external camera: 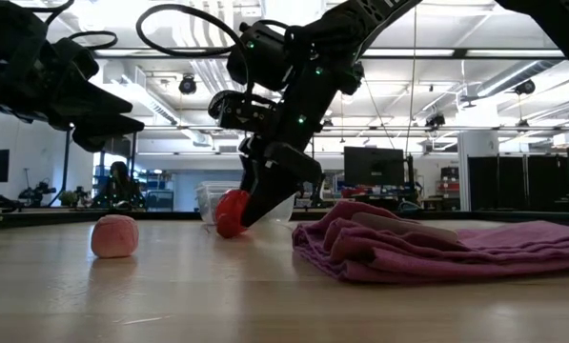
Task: Pick and placing Produce into tupperware
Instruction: Put the red tomato into the transparent bin
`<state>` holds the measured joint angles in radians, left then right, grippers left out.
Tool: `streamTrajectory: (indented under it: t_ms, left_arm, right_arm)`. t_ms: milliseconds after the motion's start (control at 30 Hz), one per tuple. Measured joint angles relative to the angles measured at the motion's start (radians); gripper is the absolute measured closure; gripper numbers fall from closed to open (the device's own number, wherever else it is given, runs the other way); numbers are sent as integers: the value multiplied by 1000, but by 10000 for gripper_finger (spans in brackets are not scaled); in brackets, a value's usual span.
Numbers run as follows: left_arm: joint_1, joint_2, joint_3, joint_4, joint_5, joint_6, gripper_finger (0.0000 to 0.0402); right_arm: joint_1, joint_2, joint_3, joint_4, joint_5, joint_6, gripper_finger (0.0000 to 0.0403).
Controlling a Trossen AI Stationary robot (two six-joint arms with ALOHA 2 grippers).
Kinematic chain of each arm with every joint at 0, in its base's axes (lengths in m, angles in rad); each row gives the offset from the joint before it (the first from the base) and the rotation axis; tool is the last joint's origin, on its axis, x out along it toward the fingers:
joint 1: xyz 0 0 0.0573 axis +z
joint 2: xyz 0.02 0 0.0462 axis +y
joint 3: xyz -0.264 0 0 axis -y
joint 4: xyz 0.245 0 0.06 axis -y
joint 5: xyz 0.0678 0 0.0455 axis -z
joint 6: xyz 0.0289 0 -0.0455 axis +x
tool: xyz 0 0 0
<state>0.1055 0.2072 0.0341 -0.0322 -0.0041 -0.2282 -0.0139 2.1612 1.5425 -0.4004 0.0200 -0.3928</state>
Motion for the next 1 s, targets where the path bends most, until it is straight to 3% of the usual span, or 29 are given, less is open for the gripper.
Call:
streamTrajectory:
  t_ms: [633, 1000]
  left_arm:
    - [0, 1, 0, 0, 0, 0, 178]
    - [0, 2, 0, 0, 0, 0, 178]
  right_arm:
    - [-4, -1, 5, 16, 8, 81, 147]
    - [-15, -82, 6, 16, 124, 110, 145]
